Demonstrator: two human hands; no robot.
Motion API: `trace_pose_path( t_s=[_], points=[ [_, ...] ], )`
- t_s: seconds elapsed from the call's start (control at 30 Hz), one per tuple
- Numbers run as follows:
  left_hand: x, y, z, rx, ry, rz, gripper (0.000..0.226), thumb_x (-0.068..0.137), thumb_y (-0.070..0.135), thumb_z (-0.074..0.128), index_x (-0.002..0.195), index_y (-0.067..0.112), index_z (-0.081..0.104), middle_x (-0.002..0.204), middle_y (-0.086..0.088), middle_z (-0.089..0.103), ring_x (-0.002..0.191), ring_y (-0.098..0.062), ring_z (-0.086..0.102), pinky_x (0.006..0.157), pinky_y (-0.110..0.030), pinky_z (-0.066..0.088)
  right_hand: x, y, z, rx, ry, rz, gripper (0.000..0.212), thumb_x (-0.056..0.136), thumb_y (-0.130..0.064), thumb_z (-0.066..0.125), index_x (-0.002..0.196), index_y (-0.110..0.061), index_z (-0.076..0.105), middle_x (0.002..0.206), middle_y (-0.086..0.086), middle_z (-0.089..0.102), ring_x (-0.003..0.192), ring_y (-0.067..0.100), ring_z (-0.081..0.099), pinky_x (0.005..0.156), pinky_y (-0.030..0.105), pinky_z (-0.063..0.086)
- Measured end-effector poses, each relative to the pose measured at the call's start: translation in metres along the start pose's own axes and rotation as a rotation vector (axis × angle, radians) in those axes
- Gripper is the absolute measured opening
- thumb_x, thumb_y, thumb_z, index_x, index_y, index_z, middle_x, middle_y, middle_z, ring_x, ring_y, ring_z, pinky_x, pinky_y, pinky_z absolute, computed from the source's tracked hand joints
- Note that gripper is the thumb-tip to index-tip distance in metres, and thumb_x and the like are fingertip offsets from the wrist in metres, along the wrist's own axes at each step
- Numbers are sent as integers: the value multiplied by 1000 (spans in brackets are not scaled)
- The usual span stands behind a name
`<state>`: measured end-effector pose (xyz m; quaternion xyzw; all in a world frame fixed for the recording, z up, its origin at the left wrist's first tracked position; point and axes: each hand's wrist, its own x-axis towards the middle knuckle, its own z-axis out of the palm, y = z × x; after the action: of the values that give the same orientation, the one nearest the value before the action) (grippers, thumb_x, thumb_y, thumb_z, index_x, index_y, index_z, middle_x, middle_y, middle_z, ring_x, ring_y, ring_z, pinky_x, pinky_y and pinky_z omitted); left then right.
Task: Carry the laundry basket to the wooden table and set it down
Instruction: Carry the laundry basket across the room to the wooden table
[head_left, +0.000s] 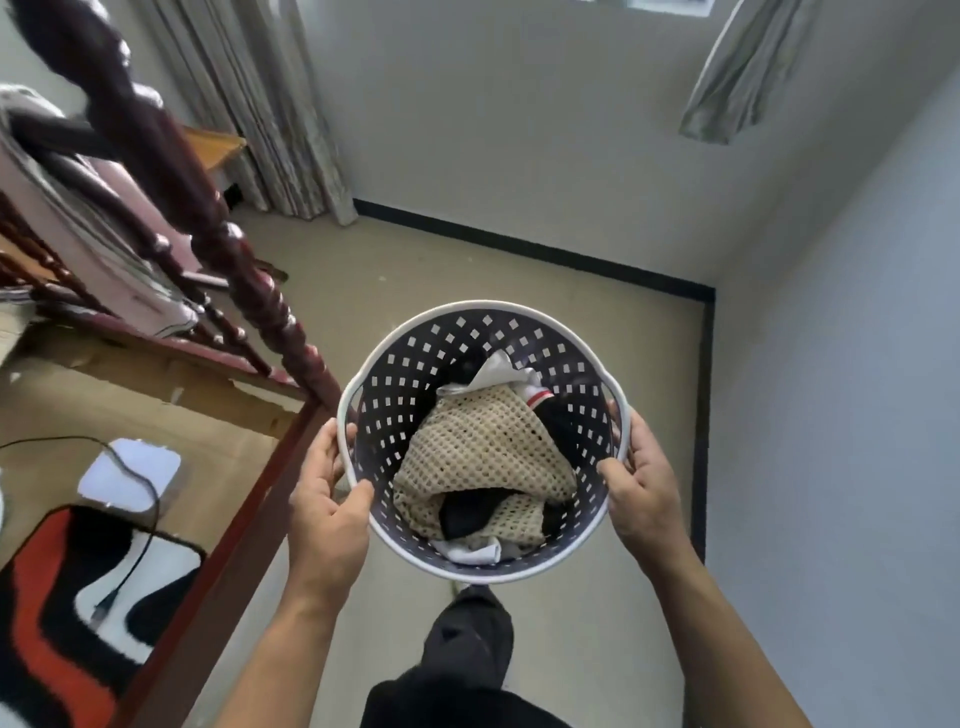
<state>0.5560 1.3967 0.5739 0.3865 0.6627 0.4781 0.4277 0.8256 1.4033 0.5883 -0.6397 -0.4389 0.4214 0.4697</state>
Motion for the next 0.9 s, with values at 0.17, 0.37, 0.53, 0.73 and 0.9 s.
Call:
trace_pose_path(
  t_s=[0.17, 0.37, 0.53, 0.73, 0.9],
  points=[
    [115, 26, 51, -34, 9, -57, 71, 93, -16, 51, 154, 19, 44, 134, 1, 68, 121, -14, 67, 104, -43, 55, 124, -13, 19, -18, -1, 11, 62, 88, 15, 47, 126, -30, 63, 110, -5, 75, 106, 15, 70, 98, 49, 57],
    [243, 84, 114, 27, -72, 28, 70, 93, -14, 52, 154, 18, 43, 142, 3, 62, 133, -13, 59, 111, -47, 49, 252, -42, 20, 23, 85, -12, 56, 90, 12, 47, 131, -24, 62, 109, -5, 74, 107, 17, 70, 97, 52, 57],
    [342, 112, 170, 58, -74, 82, 68, 93, -13, 54, 154, 16, 45, 143, 2, 62, 135, -14, 58, 112, -45, 49, 366, -54, 28, 74, 103, -21, 57, 92, 10, 47, 129, -31, 63, 112, -8, 75, 110, 16, 69, 99, 49, 56],
    [454, 133, 224, 68, 75, 0, 71, 90, -17, 52, 149, 22, 49, 124, 22, 65, 125, -5, 62, 110, -41, 51, 533, -57, 62, 51, -41, 16, 61, 80, -3, 48, 123, -43, 63, 118, -3, 74, 116, 24, 68, 102, 57, 51],
    [531, 164, 224, 9, 246, -22, 74, 90, -17, 53, 121, 50, 58, 113, 37, 70, 119, -2, 65, 104, -39, 53, 653, -99, 117, -14, -238, -28, 66, 73, -1, 48, 130, -31, 63, 121, -4, 73, 118, 23, 66, 105, 56, 49]
  ],
)
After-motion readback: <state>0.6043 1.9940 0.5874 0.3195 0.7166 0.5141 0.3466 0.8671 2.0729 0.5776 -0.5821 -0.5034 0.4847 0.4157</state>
